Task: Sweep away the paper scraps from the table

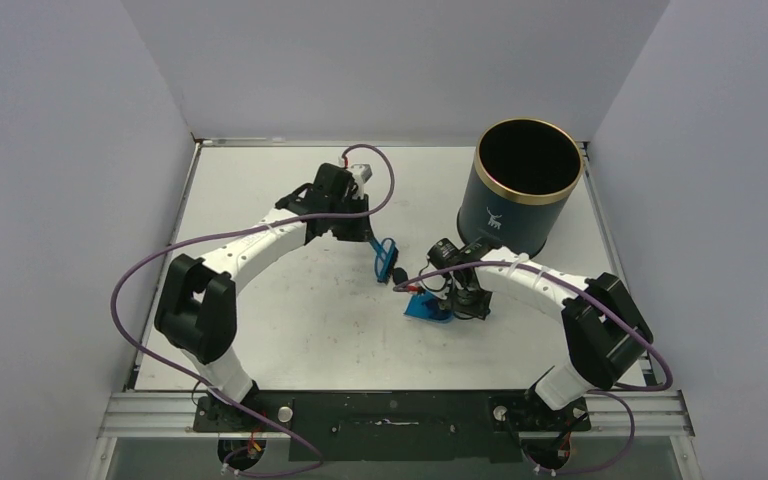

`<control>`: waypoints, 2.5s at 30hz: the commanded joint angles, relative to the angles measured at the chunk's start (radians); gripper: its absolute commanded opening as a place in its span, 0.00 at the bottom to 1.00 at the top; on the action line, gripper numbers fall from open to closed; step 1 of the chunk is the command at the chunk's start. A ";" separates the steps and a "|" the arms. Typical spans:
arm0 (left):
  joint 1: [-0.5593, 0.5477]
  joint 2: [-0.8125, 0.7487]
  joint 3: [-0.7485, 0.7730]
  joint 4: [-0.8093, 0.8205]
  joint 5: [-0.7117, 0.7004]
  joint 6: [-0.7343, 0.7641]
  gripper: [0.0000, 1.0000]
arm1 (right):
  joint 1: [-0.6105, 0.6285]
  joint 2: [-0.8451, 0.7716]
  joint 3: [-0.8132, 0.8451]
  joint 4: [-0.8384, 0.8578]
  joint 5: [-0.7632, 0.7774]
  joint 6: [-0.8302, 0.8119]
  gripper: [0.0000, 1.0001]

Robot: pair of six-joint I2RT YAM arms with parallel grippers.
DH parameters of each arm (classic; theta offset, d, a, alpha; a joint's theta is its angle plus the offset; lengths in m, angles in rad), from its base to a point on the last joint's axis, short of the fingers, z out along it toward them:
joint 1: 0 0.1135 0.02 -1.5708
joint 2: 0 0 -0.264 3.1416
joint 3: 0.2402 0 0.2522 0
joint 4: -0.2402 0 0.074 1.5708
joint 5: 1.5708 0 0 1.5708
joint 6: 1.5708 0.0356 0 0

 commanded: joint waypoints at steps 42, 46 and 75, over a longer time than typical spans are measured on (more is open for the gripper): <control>0.417 -0.228 -0.527 1.217 0.776 -0.823 0.00 | -0.107 -0.314 -0.001 0.076 -0.180 -0.023 0.05; 0.468 -0.209 -0.559 1.235 0.742 -0.860 0.00 | -0.116 -0.345 0.094 0.017 -0.189 -0.050 0.05; 0.459 -0.193 -0.518 0.971 0.692 -0.675 0.00 | -0.379 -0.120 0.839 -0.247 -0.407 -0.127 0.05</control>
